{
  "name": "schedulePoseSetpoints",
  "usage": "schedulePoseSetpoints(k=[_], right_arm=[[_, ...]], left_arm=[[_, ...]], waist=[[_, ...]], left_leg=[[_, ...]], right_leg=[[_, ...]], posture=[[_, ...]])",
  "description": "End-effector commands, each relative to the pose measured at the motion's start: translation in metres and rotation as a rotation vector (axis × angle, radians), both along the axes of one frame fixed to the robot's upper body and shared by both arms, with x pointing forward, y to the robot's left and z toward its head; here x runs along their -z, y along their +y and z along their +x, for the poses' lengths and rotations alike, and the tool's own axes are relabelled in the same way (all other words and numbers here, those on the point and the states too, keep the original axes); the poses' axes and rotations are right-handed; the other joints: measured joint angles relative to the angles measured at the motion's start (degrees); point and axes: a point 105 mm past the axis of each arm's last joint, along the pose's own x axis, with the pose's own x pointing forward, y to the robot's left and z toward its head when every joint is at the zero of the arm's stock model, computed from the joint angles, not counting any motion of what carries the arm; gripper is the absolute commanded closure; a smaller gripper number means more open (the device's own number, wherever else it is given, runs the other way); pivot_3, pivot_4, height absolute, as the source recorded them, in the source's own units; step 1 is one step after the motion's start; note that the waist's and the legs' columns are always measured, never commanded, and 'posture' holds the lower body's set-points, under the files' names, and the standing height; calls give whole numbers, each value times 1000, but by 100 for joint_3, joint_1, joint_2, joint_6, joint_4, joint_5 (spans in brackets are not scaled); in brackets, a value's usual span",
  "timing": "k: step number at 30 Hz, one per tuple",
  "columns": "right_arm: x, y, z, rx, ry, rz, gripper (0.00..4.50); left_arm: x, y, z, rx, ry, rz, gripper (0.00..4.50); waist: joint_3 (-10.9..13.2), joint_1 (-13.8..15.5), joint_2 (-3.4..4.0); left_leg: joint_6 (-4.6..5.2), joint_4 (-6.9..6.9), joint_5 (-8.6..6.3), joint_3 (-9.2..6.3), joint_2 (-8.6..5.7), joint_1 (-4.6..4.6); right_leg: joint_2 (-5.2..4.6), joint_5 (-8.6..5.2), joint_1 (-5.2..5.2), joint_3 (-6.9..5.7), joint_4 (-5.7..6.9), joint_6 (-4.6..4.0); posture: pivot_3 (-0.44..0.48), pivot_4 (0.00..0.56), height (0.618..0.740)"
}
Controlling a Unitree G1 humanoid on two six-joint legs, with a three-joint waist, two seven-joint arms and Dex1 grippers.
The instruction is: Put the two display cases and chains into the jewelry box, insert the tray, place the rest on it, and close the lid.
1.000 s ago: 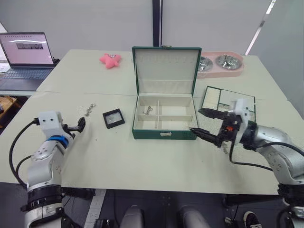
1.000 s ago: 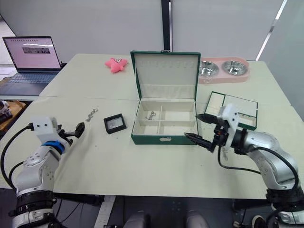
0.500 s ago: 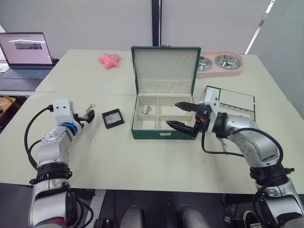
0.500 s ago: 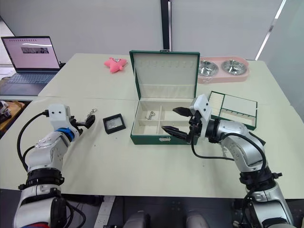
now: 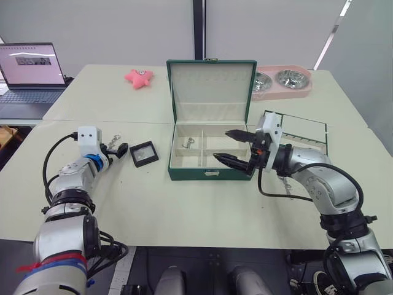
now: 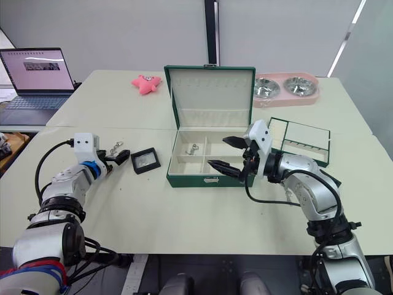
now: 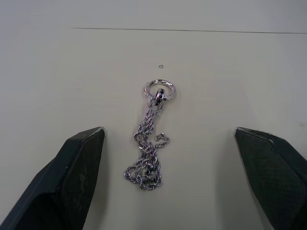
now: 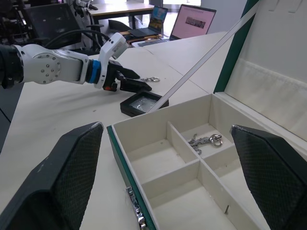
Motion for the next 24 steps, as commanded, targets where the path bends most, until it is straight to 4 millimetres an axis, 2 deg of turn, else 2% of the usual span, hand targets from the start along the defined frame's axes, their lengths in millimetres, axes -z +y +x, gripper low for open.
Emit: schedulePoseSetpoints(k=[1,10,11,15,24], right_arm=[[-14,-1,-6,-7,-55,16,0],[-12,-3,-6,6,-45,16,0],[-12,-3,-6,7,-43,16,0],[-10,-4,-7,8,-38,17,0],[-9,-12,-3,28,-36,9,0]], left_arm=[[-12,10,1,-26,-27,34,27],[-1,5,0,-11,37,34,27],[1,5,0,-9,45,38,201],[9,4,-2,-3,74,56,1212],[23,1,-7,-2,94,32,4130]], waist=[[0,-17,0],[0,-37,0],[0,-37,0],[0,-37,0],[0,-80,0]], left_leg=[[0,0,0,0,0,0],[0,3,0,-2,0,2],[0,2,0,-2,0,2],[0,3,0,-1,0,3],[0,3,1,3,2,13]], right_leg=[[0,0,0,0,1,0],[0,0,-1,-1,11,0],[0,0,-1,-1,11,0],[0,0,-1,0,12,0],[4,-1,-5,4,33,0]], posture=[[0,150,740],[0,150,740],[0,150,740],[0,150,740],[0,150,740]])
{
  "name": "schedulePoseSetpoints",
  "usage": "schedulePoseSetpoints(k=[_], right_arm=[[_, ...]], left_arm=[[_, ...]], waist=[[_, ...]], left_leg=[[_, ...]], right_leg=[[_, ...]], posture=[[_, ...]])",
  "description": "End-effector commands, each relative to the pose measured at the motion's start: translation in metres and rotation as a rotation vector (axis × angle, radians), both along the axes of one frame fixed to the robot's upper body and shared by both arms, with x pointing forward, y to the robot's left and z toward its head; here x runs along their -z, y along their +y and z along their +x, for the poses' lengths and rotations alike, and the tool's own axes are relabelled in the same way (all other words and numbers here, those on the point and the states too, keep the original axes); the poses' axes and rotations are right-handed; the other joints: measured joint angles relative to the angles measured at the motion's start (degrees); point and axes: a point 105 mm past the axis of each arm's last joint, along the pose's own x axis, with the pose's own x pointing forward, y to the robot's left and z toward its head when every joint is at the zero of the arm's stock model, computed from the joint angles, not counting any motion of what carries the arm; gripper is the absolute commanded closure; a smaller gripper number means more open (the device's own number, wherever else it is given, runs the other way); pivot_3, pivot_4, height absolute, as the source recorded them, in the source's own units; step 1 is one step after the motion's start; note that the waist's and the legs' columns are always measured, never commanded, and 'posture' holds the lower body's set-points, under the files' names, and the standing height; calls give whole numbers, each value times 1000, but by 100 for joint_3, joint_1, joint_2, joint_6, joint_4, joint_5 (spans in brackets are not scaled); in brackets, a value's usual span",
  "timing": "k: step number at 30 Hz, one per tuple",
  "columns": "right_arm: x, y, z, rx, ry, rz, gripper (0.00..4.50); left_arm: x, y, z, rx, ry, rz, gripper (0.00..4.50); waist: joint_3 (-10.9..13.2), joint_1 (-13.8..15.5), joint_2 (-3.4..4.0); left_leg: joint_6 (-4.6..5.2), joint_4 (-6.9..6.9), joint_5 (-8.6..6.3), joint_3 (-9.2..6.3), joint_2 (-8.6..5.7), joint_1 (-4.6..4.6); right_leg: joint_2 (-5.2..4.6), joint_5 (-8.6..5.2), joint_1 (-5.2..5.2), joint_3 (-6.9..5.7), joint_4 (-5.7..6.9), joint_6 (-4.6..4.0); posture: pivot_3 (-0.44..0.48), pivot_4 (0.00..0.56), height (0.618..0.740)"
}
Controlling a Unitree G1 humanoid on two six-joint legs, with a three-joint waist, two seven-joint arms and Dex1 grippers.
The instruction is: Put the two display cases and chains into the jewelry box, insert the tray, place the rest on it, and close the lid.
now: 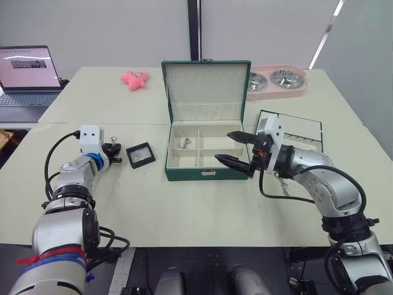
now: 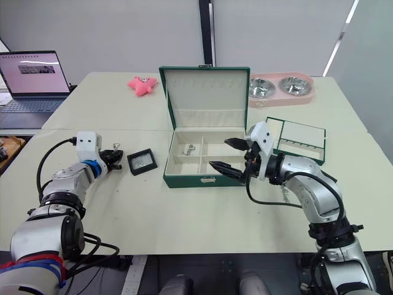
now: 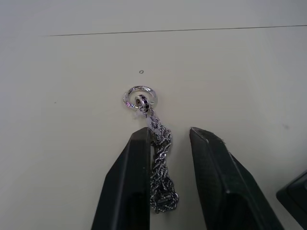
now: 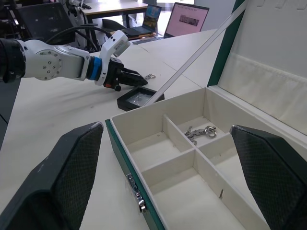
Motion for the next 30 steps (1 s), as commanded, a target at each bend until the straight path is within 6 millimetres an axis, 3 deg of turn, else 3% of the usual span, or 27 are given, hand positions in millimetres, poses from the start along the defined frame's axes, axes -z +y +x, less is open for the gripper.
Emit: schedulePoseSetpoints(k=[1,7,12,23,30], right_arm=[[-11,-8,0,17,-46,17,0],[-11,-12,1,28,-49,13,0],[-15,-12,1,23,-58,25,0],[-30,-8,-8,-56,-79,61,0],[-34,-6,-17,-111,-90,39,0]], left_arm=[[20,3,-8,-17,56,-8,4459],[36,-7,-13,0,48,-62,4486],[34,-8,-15,-1,-15,-97,4486],[-11,-12,-25,72,-180,-85,4486],[-60,-29,-53,193,-241,-19,4486]], waist=[[0,0,0],[-3,0,5],[-6,26,11],[-6,26,10],[-2,29,4]], left_leg=[[0,0,0,1,0,0],[0,0,0,4,0,1],[0,1,0,6,-1,1],[0,1,0,3,2,-3],[0,1,0,-2,4,-11]], right_leg=[[0,0,0,0,0,0],[-1,0,0,3,1,0],[-4,0,1,4,1,0],[-4,0,-1,3,1,0],[-4,0,-6,3,-2,0]], posture=[[0,150,740],[0,150,740],[0,150,740],[0,150,740],[0,150,740]])
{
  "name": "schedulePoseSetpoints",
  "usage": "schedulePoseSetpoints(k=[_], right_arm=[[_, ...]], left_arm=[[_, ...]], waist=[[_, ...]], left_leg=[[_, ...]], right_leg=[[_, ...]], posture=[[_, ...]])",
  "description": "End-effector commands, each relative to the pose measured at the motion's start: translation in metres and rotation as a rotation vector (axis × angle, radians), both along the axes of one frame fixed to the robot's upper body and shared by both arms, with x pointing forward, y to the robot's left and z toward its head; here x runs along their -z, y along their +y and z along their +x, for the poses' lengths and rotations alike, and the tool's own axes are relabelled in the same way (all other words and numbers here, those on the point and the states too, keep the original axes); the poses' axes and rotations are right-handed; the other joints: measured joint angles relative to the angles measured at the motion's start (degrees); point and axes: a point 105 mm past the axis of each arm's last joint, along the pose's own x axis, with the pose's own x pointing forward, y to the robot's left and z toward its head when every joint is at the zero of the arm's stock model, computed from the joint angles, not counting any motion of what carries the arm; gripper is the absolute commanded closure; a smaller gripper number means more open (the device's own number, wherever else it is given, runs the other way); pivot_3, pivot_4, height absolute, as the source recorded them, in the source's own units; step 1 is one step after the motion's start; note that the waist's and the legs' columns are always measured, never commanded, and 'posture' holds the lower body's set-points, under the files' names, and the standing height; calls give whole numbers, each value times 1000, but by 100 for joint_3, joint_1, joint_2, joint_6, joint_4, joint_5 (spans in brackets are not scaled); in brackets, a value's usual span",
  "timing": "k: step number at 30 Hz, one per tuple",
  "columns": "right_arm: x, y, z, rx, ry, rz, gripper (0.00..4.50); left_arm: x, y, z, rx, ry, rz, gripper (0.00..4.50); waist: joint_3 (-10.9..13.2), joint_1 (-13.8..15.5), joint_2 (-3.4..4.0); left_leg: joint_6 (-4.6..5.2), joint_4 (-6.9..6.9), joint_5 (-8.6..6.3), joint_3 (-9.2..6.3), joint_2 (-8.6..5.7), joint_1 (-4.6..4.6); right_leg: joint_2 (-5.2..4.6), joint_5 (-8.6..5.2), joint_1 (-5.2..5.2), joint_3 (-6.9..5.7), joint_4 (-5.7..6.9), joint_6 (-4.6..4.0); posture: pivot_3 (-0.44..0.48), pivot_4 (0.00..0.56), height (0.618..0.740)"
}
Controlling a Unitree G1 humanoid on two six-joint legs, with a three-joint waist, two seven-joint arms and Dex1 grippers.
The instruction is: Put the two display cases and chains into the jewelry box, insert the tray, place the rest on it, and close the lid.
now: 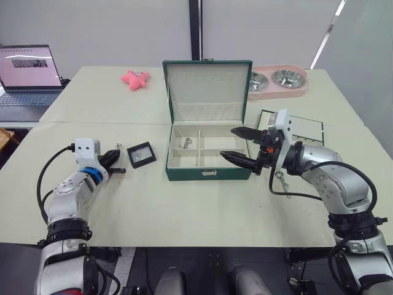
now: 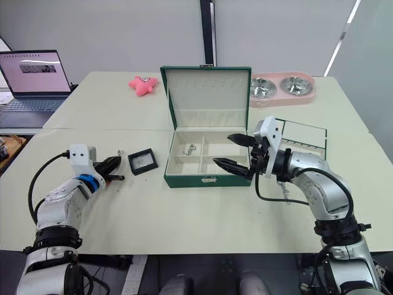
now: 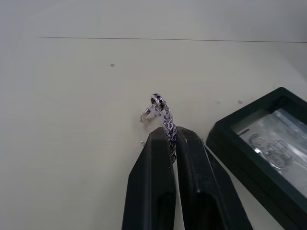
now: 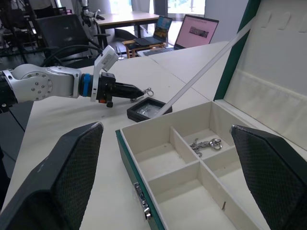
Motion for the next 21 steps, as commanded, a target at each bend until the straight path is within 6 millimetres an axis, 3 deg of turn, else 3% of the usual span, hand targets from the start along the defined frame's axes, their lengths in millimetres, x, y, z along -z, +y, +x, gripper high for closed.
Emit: schedulePoseSetpoints(k=[1,6,9,14,21], right_arm=[[-19,-1,-11,-41,-74,4,0],[-19,-5,-16,-47,-75,-12,0],[-18,-7,-18,-42,-73,-18,0],[-19,-11,-20,-23,-78,-23,0],[-17,-18,-21,27,-79,-34,0]], left_arm=[[-53,-7,-16,73,-104,63,4486],[-91,-24,-34,184,-133,117,4486],[-105,-46,-38,293,-145,124,4486],[-113,-85,-43,469,-121,130,4486],[-100,-114,-37,584,-72,129,4486]], waist=[[1,-6,-1],[1,3,-2],[2,6,-2],[3,10,-3],[3,5,-4]], left_leg=[[0,0,0,1,1,0],[0,-3,0,1,0,2],[0,-4,0,2,-1,2],[0,-6,0,1,-2,1],[0,-7,0,5,-1,2]], right_leg=[[0,0,0,2,0,0],[2,0,1,2,-5,0],[1,0,6,1,-12,0],[2,0,11,-1,-25,0],[6,0,11,4,-29,0]], posture=[[0,150,740],[0,150,740],[0,150,740],[0,150,740],[0,150,740]])
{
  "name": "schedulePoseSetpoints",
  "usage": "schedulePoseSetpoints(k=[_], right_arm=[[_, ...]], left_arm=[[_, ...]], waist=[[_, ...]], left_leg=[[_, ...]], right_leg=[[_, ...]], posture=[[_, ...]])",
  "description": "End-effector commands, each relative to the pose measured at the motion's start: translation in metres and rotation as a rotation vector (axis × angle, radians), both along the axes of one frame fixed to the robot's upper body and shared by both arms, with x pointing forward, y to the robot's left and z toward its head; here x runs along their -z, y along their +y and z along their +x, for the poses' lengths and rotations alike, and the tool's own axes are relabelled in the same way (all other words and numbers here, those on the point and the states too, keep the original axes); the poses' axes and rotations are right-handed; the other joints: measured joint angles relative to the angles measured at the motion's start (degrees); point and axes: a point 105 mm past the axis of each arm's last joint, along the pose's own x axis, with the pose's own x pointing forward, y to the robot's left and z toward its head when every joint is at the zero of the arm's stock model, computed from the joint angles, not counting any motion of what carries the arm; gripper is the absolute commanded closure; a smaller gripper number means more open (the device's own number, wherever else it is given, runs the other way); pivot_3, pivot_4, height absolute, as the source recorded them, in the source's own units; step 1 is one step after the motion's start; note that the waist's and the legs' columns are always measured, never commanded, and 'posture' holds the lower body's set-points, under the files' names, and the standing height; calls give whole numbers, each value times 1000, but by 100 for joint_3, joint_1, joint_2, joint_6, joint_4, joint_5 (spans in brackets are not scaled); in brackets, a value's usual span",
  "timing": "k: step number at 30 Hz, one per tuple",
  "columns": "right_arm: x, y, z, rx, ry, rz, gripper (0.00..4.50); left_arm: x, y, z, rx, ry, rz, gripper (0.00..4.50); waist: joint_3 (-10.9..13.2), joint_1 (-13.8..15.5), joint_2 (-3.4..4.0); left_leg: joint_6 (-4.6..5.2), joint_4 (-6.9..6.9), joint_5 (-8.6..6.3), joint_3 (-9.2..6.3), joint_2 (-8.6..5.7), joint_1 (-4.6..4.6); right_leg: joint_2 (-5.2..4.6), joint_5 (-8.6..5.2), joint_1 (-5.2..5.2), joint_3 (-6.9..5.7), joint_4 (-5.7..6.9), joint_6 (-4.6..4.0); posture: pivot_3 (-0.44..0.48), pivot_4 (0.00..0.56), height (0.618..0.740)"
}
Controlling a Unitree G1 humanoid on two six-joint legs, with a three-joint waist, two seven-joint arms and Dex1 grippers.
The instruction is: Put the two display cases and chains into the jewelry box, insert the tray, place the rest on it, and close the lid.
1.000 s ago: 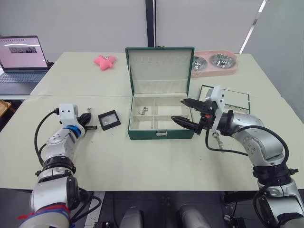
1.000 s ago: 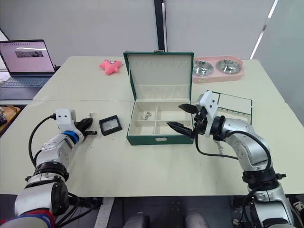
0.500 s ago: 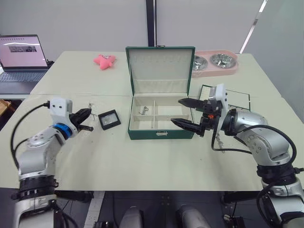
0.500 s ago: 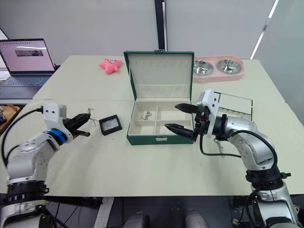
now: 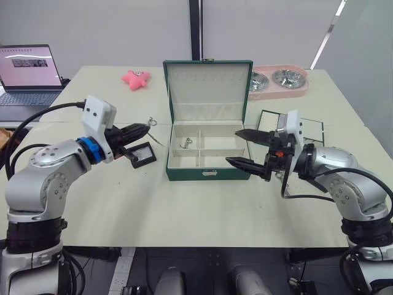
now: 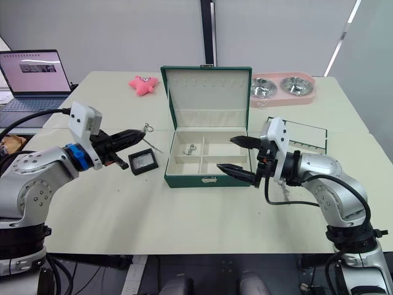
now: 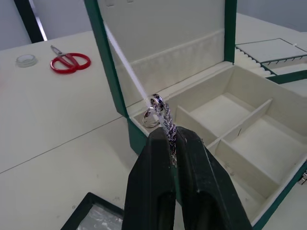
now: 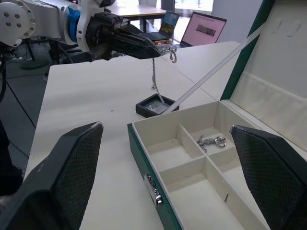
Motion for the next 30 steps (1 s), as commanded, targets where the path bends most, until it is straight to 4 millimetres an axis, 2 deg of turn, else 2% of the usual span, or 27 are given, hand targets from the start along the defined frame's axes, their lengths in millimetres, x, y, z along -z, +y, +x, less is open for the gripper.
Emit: schedulePoseSetpoints(k=[1,5,11,13,19,23,30], right_arm=[[-10,-6,-6,23,-53,1,0],[-7,-9,-7,51,-58,-16,0],[-4,-11,-10,83,-61,-17,0],[-2,-12,-11,103,-62,-14,0],[1,-12,-14,130,-61,-9,0],[3,-12,-14,140,-58,-2,0],[4,-12,-14,143,-52,1,0]], left_arm=[[2,-18,2,74,-1,20,4486],[7,-38,3,160,15,41,4486],[2,-55,11,234,1,41,4486],[6,-61,13,267,15,67,4486],[15,-68,14,315,50,88,4486],[31,-72,14,338,97,121,4486],[45,-69,15,328,126,156,4486]], waist=[[0,9,0],[1,35,-2],[1,32,-2],[1,35,-2],[1,35,-3],[1,37,-2],[1,37,-2]], left_leg=[[0,0,0,1,0,0],[0,0,0,0,-3,-3],[0,-1,0,1,-2,-5],[1,-1,0,2,-2,-5],[1,-2,0,1,-3,-7],[1,-2,0,0,-3,-6],[1,-2,0,-1,-3,-7]], right_leg=[[0,0,0,1,-1,0],[-1,0,4,-1,-10,0],[0,0,4,1,-17,0],[0,0,5,2,-20,0],[0,0,5,2,-26,0],[0,0,6,1,-26,0],[0,0,7,1,-28,0]], posture=[[0,150,740],[0,150,740],[0,150,740],[0,150,740],[0,150,740],[0,150,740],[0,150,740]])
